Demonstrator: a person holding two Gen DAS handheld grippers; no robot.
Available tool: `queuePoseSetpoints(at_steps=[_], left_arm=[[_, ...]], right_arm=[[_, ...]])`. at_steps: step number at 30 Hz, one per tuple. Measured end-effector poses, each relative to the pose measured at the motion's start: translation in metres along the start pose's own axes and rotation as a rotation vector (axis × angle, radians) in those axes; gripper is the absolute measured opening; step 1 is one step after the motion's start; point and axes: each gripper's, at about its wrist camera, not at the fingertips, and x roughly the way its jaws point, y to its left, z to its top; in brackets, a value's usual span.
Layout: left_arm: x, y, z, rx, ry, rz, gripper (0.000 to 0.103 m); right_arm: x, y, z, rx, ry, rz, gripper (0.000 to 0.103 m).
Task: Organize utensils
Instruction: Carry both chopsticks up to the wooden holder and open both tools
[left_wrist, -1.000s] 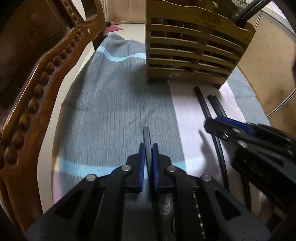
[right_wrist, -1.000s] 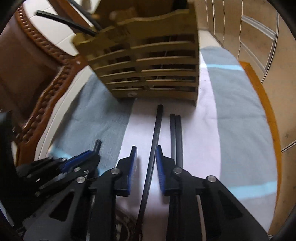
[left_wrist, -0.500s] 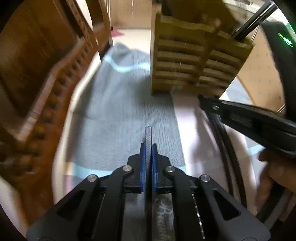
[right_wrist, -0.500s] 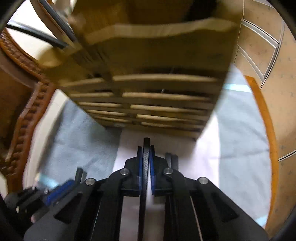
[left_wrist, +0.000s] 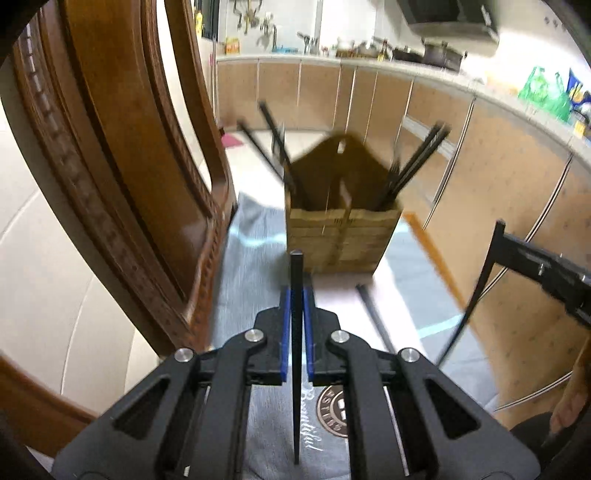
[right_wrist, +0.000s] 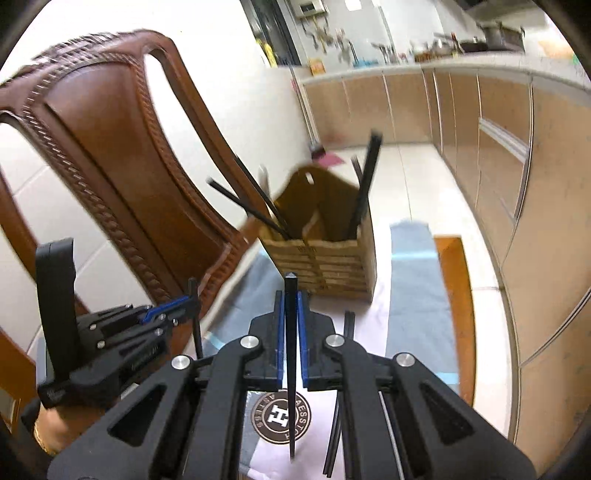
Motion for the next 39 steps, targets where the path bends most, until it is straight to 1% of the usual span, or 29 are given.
queuePoseSetpoints(at_steps=[1, 2, 3, 4, 6, 7, 9, 11, 14, 16, 19, 21, 23, 24, 27, 30, 31, 32, 33, 34, 35, 36, 37, 38, 39], left_arm=[[-0.013, 0.001, 0.005, 0.003, -0.019, -0.005, 0.006], [-0.014, 0.001, 0.012, 0.007, -0.035, -0.008, 0.006], [-0.026, -0.001, 0.026, 0.015, -0.061, -0.007, 0.006], [-0.027, -0.002, 0.032, 0.018, -0.076, -0.008, 0.006], [-0.046, -0.004, 0.062, 0.018, -0.128, -0.011, 0.007], [-0.049, -0.004, 0.071, 0.02, -0.143, -0.006, 0.006], [-0.059, -0.005, 0.1, 0.008, -0.19, -0.009, 0.007], [-0.059, -0.006, 0.121, 0.003, -0.21, -0.009, 0.007], [-0.06, -0.012, 0.154, 0.008, -0.248, 0.017, 0.007], [-0.06, -0.014, 0.172, -0.003, -0.266, 0.012, 0.007], [-0.046, -0.012, 0.195, -0.031, -0.265, -0.012, 0.007], [-0.034, -0.011, 0.203, -0.051, -0.266, -0.025, 0.007], [-0.006, -0.011, 0.205, -0.068, -0.255, -0.02, 0.007], [0.002, -0.012, 0.204, -0.074, -0.25, -0.023, 0.007], [0.04, -0.01, 0.194, -0.099, -0.207, -0.027, 0.007], [0.081, -0.002, 0.167, -0.12, -0.136, -0.03, 0.007], [0.089, 0.0, 0.159, -0.123, -0.121, -0.033, 0.009], [0.098, 0.005, 0.148, -0.12, -0.098, -0.038, 0.014], [0.103, 0.008, 0.135, -0.11, -0.078, -0.035, 0.033], [0.101, 0.01, 0.123, -0.096, -0.083, -0.031, 0.057], [0.095, 0.011, 0.113, -0.087, -0.097, -0.025, 0.069], [0.087, 0.013, 0.101, -0.081, -0.118, -0.019, 0.079], [0.074, 0.016, 0.083, -0.075, -0.134, -0.015, 0.086], [0.064, 0.018, 0.068, -0.074, -0.14, -0.013, 0.089], [0.054, 0.019, 0.052, -0.076, -0.145, -0.014, 0.094]], right_arm=[[-0.009, 0.004, 0.005, -0.007, -0.026, 0.002, 0.007], [-0.018, 0.007, 0.012, -0.013, -0.048, 0.006, 0.007], [-0.017, 0.011, 0.02, -0.016, -0.061, 0.009, 0.007], [-0.017, 0.013, 0.027, -0.017, -0.076, 0.012, 0.007], [-0.026, 0.015, 0.044, -0.026, -0.113, 0.01, 0.007], [-0.029, 0.018, 0.056, -0.035, -0.137, 0.002, 0.007], [-0.032, 0.025, 0.079, -0.043, -0.179, -0.017, 0.007], [-0.03, 0.025, 0.103, -0.046, -0.206, -0.039, 0.007], [-0.029, 0.022, 0.129, -0.048, -0.231, -0.07, 0.007], [-0.026, 0.016, 0.144, -0.04, -0.253, -0.096, 0.007], [-0.018, 0.009, 0.16, -0.027, -0.276, -0.126, 0.007], [-0.012, 0.002, 0.167, -0.016, -0.286, -0.139, 0.007], [-0.002, -0.005, 0.17, -0.001, -0.294, -0.149, 0.007], [0.001, -0.008, 0.169, 0.005, -0.296, -0.152, 0.007], [0.019, -0.017, 0.165, 0.022, -0.29, -0.16, 0.007], [0.043, -0.024, 0.154, 0.026, -0.258, -0.161, 0.007], [0.05, -0.023, 0.15, 0.021, -0.245, -0.157, 0.007], [0.057, -0.025, 0.142, 0.006, -0.228, -0.154, 0.007], [0.061, -0.023, 0.135, -0.012, -0.208, -0.152, 0.008], [0.061, -0.023, 0.127, -0.029, -0.193, -0.147, 0.01], [0.058, -0.023, 0.119, -0.043, -0.187, -0.136, 0.021], [0.051, -0.022, 0.112, -0.05, -0.192, -0.127, 0.036], [0.034, -0.023, 0.098, -0.054, -0.223, -0.118, 0.043], [0.021, -0.024, 0.087, -0.058, -0.248, -0.107, 0.053], [0.001, -0.025, 0.069, -0.069, -0.277, -0.09, 0.061]])
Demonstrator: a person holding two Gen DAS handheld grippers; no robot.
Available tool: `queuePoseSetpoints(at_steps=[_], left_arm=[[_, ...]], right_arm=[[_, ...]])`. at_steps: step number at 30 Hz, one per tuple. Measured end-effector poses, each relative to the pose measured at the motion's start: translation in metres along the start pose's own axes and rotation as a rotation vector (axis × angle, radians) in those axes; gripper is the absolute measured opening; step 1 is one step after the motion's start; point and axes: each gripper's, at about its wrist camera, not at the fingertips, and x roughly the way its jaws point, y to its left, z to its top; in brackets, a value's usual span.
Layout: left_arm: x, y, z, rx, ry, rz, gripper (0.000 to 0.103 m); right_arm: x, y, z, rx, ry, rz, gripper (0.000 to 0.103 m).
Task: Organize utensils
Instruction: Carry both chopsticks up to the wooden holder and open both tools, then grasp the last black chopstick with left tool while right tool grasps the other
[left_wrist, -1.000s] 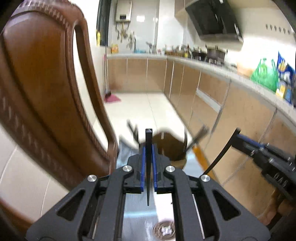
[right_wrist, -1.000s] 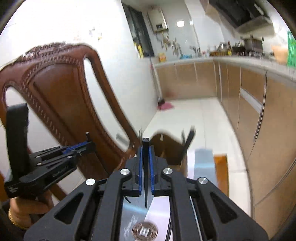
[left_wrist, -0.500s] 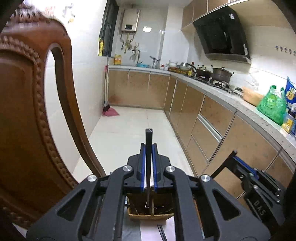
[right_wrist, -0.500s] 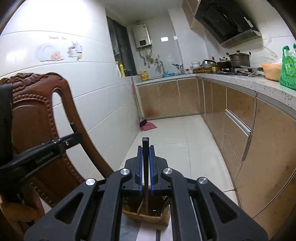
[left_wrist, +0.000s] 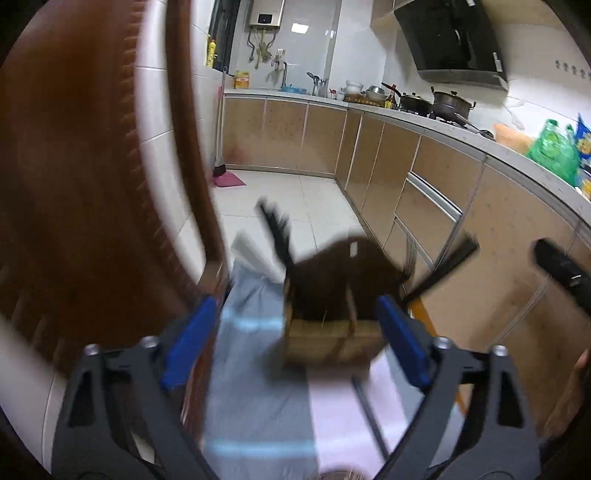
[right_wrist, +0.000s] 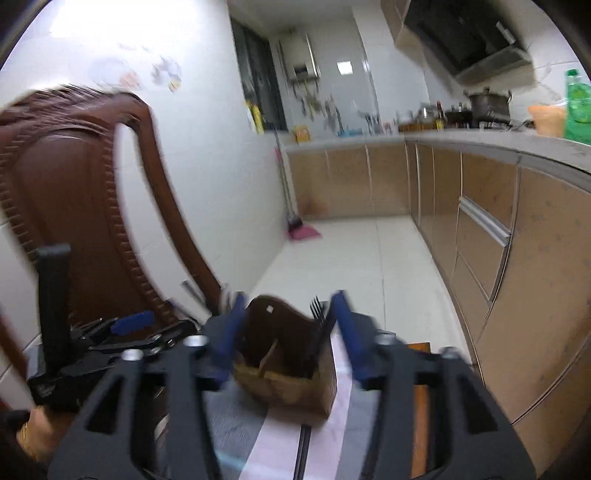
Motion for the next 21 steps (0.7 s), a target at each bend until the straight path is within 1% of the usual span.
queuePoseSetpoints(at_steps=[1, 3, 5, 6, 8, 9, 11, 12, 13, 14, 17, 21], left_arm=[[-0.014, 0.003, -0.02, -0.003, 0.002, -0.001, 0.096], [-0.031, 0.002, -0.057, 0.0, 0.025, -0.004, 0.097], [-0.042, 0.0, -0.097, 0.004, 0.083, -0.002, 0.097], [-0.045, -0.003, -0.114, 0.0, 0.109, 0.002, 0.097], [-0.055, -0.005, -0.144, 0.002, 0.116, 0.009, 0.097], [-0.056, -0.009, -0.157, 0.014, 0.114, 0.011, 0.097], [-0.056, -0.016, -0.174, 0.033, 0.143, 0.041, 0.097], [-0.055, -0.018, -0.179, 0.04, 0.152, 0.044, 0.097], [-0.055, -0.022, -0.187, 0.048, 0.154, 0.04, 0.097], [-0.054, -0.025, -0.192, 0.058, 0.153, 0.044, 0.097], [-0.052, -0.034, -0.197, 0.097, 0.143, 0.045, 0.097], [-0.057, -0.035, -0.197, 0.097, 0.13, 0.041, 0.097]], right_arm=[[-0.02, -0.002, -0.012, -0.008, -0.017, 0.008, 0.065], [-0.057, -0.007, -0.044, -0.014, -0.03, 0.001, 0.073], [-0.083, -0.015, -0.08, 0.011, -0.004, -0.024, 0.075], [-0.09, -0.017, -0.092, 0.016, 0.011, -0.034, 0.076], [-0.105, -0.02, -0.128, 0.03, 0.037, -0.072, 0.076], [-0.109, -0.019, -0.142, 0.037, 0.041, -0.078, 0.076], [-0.113, -0.017, -0.171, 0.049, 0.061, -0.095, 0.076], [-0.11, -0.015, -0.186, 0.058, 0.108, -0.101, 0.076], [-0.106, -0.012, -0.191, 0.06, 0.14, -0.097, 0.076], [-0.103, -0.008, -0.194, 0.051, 0.157, -0.086, 0.076], [-0.107, 0.0, -0.198, 0.0, 0.135, -0.095, 0.076], [-0.101, -0.002, -0.203, 0.003, 0.169, -0.117, 0.076]])
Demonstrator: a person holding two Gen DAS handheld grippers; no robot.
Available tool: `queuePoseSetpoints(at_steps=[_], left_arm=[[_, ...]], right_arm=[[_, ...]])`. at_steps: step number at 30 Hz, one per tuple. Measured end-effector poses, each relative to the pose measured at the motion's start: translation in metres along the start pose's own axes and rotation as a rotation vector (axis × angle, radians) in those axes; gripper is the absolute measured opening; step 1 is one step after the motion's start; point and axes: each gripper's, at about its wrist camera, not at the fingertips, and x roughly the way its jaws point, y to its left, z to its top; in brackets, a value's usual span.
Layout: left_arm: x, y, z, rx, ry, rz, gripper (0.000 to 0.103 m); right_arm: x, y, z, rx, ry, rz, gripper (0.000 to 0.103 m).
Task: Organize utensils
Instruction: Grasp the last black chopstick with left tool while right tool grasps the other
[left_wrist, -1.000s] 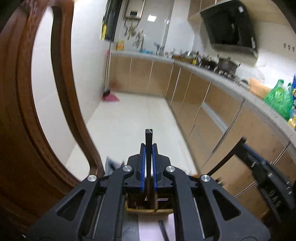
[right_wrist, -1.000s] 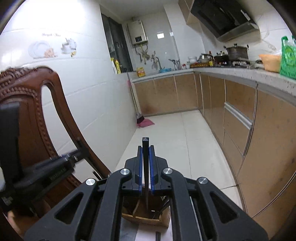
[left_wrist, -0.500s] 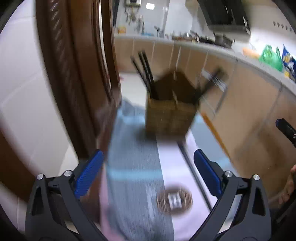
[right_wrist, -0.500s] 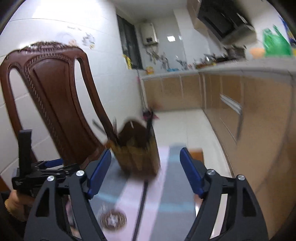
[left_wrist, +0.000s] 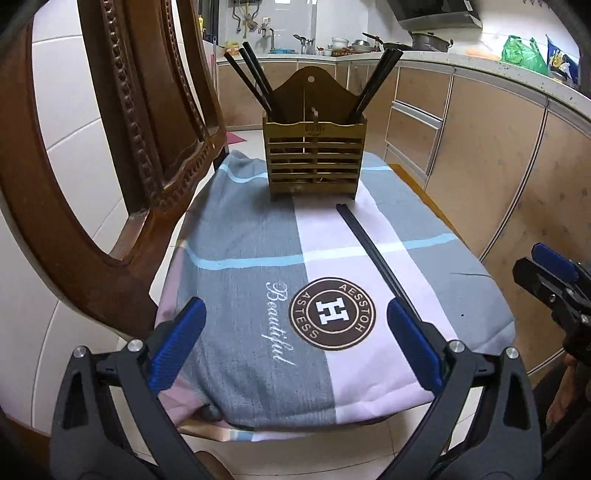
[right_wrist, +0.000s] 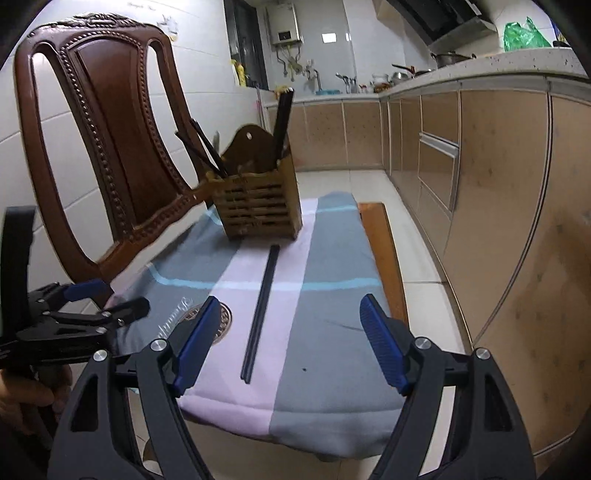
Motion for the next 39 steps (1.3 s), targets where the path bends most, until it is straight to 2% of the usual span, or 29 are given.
queuePoseSetpoints(at_steps=[8, 16, 21, 29, 39], left_arm=[[-0.003, 0.002, -0.001, -0.011, -0.002, -0.001, 0.097], [-0.003, 0.01, 0.001, -0.049, 0.006, -0.013, 0.097], [-0.003, 0.011, 0.002, -0.058, 0.015, -0.021, 0.097], [-0.003, 0.009, 0.002, -0.052, 0.019, -0.026, 0.097], [0.0, 0.008, 0.0, -0.048, 0.03, -0.02, 0.097]], right_arm=[[0.007, 0.006, -0.004, -0.045, 0.016, -0.016, 0.076], [0.053, 0.03, -0.034, -0.19, 0.151, -0.087, 0.076], [0.068, 0.037, -0.05, -0.234, 0.207, -0.124, 0.076], [0.068, 0.034, -0.046, -0.205, 0.183, -0.135, 0.076], [0.088, 0.027, -0.042, -0.167, 0.236, -0.144, 0.076]])
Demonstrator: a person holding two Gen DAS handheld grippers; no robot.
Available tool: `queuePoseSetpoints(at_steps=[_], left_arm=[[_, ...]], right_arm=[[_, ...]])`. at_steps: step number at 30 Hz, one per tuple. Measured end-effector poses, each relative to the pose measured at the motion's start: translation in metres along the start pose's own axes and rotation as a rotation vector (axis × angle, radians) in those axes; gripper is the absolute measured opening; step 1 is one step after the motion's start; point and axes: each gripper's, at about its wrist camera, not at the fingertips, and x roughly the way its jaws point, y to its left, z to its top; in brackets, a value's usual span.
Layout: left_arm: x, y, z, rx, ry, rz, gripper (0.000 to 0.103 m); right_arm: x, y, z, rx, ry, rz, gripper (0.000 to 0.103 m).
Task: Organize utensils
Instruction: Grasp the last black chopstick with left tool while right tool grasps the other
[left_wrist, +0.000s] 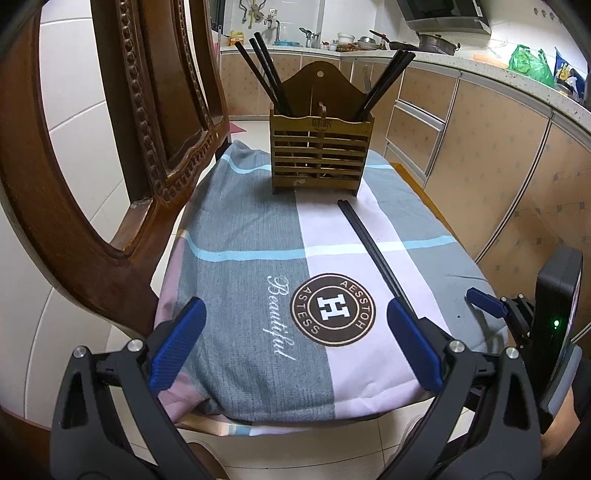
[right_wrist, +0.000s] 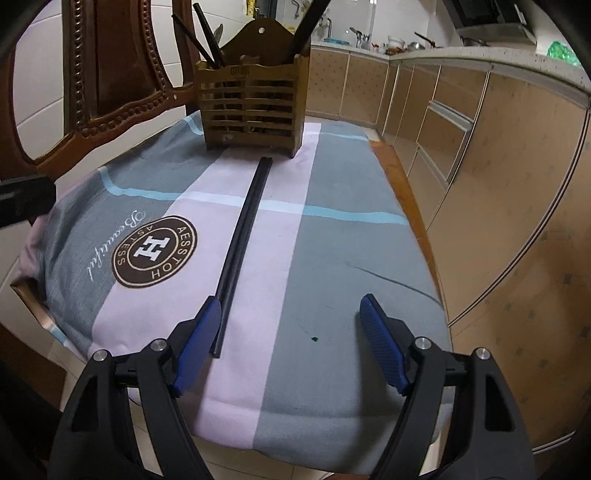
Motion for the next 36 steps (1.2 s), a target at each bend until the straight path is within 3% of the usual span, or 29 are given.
queuePoseSetpoints(at_steps=[9, 18, 26, 31, 36], left_arm=[[0.003, 0.004, -0.001, -0.005, 0.01, -0.001, 0.097], [0.011, 0.002, -0.002, 0.002, 0.032, 0.003, 0.097], [0.021, 0.008, -0.004, 0.001, 0.06, 0.025, 0.097], [0.026, 0.015, -0.002, -0.043, 0.078, 0.017, 0.097], [0.043, 0.009, 0.006, -0.05, 0.11, 0.024, 0.097]], right_arm=[[0.014, 0.003, 0.009, 0.001, 0.016, -0.01, 0.076], [0.052, 0.013, 0.041, -0.018, 0.005, -0.048, 0.076], [0.089, 0.009, 0.081, 0.02, 0.098, 0.005, 0.077], [0.076, 0.014, 0.081, 0.006, 0.072, 0.082, 0.077], [0.054, -0.001, 0.076, 0.016, 0.055, 0.043, 0.077]])
